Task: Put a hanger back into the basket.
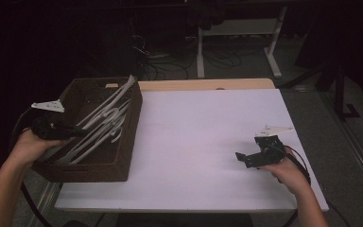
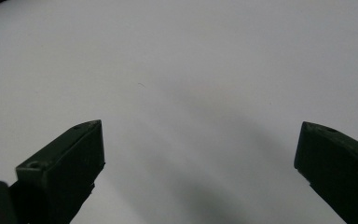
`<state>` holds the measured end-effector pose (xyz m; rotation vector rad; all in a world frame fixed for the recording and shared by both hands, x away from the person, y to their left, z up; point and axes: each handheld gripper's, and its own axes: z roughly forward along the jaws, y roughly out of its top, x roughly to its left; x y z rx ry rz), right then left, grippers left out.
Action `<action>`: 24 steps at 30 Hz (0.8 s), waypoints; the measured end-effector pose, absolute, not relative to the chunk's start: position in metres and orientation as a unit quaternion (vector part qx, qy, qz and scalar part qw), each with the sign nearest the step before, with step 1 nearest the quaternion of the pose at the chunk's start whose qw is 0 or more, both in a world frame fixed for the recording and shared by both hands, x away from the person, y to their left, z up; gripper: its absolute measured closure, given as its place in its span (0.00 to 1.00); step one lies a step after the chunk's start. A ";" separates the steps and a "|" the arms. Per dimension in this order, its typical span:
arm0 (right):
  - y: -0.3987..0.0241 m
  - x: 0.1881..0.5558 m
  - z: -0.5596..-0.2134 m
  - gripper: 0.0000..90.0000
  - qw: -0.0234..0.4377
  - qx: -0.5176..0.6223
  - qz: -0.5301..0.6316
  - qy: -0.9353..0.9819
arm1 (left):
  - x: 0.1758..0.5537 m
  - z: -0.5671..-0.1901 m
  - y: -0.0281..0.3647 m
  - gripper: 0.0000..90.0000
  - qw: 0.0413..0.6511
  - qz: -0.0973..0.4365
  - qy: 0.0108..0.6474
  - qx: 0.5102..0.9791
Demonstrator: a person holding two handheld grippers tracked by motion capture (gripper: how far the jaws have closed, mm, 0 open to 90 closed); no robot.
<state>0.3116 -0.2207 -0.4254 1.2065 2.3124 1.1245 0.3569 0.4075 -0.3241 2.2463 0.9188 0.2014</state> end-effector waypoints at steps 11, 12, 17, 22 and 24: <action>-0.219 0.312 -0.425 0.02 0.149 0.416 0.390 0.808 | 0.365 -0.352 0.405 0.73 0.287 0.083 0.393 0.869; -0.219 0.312 -0.425 0.02 0.149 0.417 0.390 0.807 | 0.366 -0.353 0.407 0.67 0.289 0.082 0.397 0.868; -0.220 0.312 -0.423 0.02 0.152 0.415 0.394 0.806 | 0.365 -0.350 0.413 0.47 0.313 0.091 0.410 0.852; -0.220 0.312 -0.420 0.02 0.150 0.413 0.397 0.805 | 0.361 -0.340 0.410 0.32 0.376 0.093 0.399 0.831; -0.219 0.311 -0.418 0.02 0.148 0.411 0.399 0.806 | 0.358 -0.336 0.405 0.29 0.403 0.092 0.387 0.824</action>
